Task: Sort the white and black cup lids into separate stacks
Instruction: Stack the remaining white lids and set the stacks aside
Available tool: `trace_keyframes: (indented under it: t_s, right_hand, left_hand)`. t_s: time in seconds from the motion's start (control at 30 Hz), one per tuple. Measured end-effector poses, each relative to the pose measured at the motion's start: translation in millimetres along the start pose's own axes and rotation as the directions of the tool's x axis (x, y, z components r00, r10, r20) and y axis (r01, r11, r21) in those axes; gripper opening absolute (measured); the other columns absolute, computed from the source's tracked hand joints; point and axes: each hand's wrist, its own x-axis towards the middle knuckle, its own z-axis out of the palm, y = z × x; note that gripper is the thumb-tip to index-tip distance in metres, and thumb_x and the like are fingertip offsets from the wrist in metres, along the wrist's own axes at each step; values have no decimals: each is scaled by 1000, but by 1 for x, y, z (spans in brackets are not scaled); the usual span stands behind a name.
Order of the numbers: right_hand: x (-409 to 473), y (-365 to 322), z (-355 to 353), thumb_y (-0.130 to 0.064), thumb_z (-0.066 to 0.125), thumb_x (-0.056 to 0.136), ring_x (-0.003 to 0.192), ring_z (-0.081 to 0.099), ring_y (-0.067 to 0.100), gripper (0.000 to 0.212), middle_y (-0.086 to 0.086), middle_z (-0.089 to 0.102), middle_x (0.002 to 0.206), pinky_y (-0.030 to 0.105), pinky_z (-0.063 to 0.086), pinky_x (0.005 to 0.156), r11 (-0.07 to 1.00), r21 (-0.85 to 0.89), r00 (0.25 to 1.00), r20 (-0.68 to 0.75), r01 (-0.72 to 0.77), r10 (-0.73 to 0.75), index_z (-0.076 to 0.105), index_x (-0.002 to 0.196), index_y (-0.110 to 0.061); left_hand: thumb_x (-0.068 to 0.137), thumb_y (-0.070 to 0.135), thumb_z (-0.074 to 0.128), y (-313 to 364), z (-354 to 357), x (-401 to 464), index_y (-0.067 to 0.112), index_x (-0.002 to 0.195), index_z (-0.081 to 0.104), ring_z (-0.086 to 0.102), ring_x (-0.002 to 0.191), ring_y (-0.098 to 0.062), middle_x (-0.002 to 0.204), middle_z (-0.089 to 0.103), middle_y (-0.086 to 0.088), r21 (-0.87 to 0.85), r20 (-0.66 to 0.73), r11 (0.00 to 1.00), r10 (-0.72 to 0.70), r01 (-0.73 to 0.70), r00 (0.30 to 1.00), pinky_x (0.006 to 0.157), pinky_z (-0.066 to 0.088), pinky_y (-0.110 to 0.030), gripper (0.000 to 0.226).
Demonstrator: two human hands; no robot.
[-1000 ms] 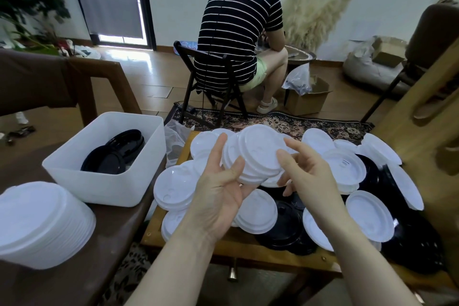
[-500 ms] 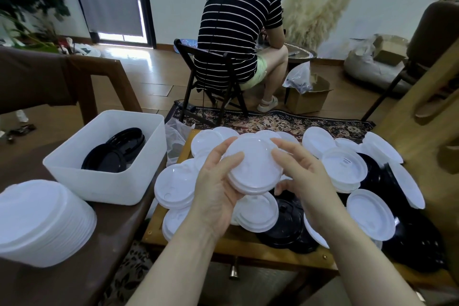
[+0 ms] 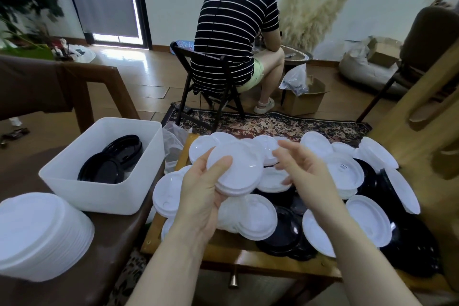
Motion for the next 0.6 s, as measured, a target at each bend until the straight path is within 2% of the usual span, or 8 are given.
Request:
trace_keyframes:
  t_s: [0.07, 0.13, 0.2, 0.3, 0.4, 0.47, 0.6]
  right_hand:
    - [14, 0, -14, -25, 63, 93, 91, 61, 9, 24, -6, 66, 102, 30, 50, 77, 994, -99, 987, -143, 56, -70, 63, 116, -25]
    - [30, 2, -22, -17, 62, 93, 92, 59, 9, 22, -5, 66, 102, 27, 48, 82, 975, -207, 976, -187, 76, -116, 64, 114, -23]
    - [45, 4, -25, -13, 62, 92, 95, 58, 13, 22, -3, 66, 103, 30, 48, 86, 943, -322, 985, -122, 79, -124, 63, 112, -22]
    - [67, 14, -25, -15, 64, 89, 111, 53, 19, 27, -3, 63, 108, 38, 44, 95, 809, -583, 997, 27, 76, -74, 65, 115, -21]
    - [73, 21, -19, -21, 68, 85, 116, 50, 21, 27, -5, 62, 104, 42, 44, 98, 760, -643, 995, 95, 93, -41, 66, 112, -25]
    - [72, 26, -7, -26, 70, 83, 112, 51, 21, 23, -6, 63, 101, 41, 45, 94, 739, -661, 989, 133, 132, -58, 68, 106, -25]
    - [66, 30, 20, -31, 68, 86, 105, 51, 20, 25, -4, 63, 99, 37, 44, 90, 699, -690, 982, 152, 184, -109, 68, 109, -22]
  left_hand:
    - [86, 6, 66, 6, -5, 6, 9, 123, 62, 70, 99, -27, 109, 74, -11, -51, -44, 999, -13, 10, 999, 89, 54, -45, 38]
    - [91, 3, 60, 11, -13, 12, 6, 119, 63, 71, 89, -23, 99, 75, -10, -75, -80, 997, 1, -7, 997, 87, 54, -43, 28]
    - [92, 1, 58, 14, -20, 19, 5, 118, 62, 71, 84, -20, 96, 74, -9, -92, -125, 995, 22, -34, 992, 81, 56, -37, 26]
    - [93, -1, 57, 16, -26, 27, 6, 117, 63, 73, 82, -18, 99, 73, -11, -99, -177, 993, 50, -68, 983, 70, 61, -31, 25]
    - [94, -1, 56, 20, -29, 32, 5, 114, 63, 73, 77, -15, 96, 73, -10, -103, -203, 990, 71, -93, 977, 63, 61, -26, 23]
    - [95, 2, 56, 24, -30, 36, 3, 122, 61, 72, 86, -18, 104, 73, -12, -122, -214, 987, 73, -101, 974, 68, 62, -28, 27]
    - [97, 11, 55, 28, -32, 40, 3, 135, 56, 65, 115, -29, 127, 67, -17, -174, -204, 978, 81, -117, 976, 93, 56, -40, 39]
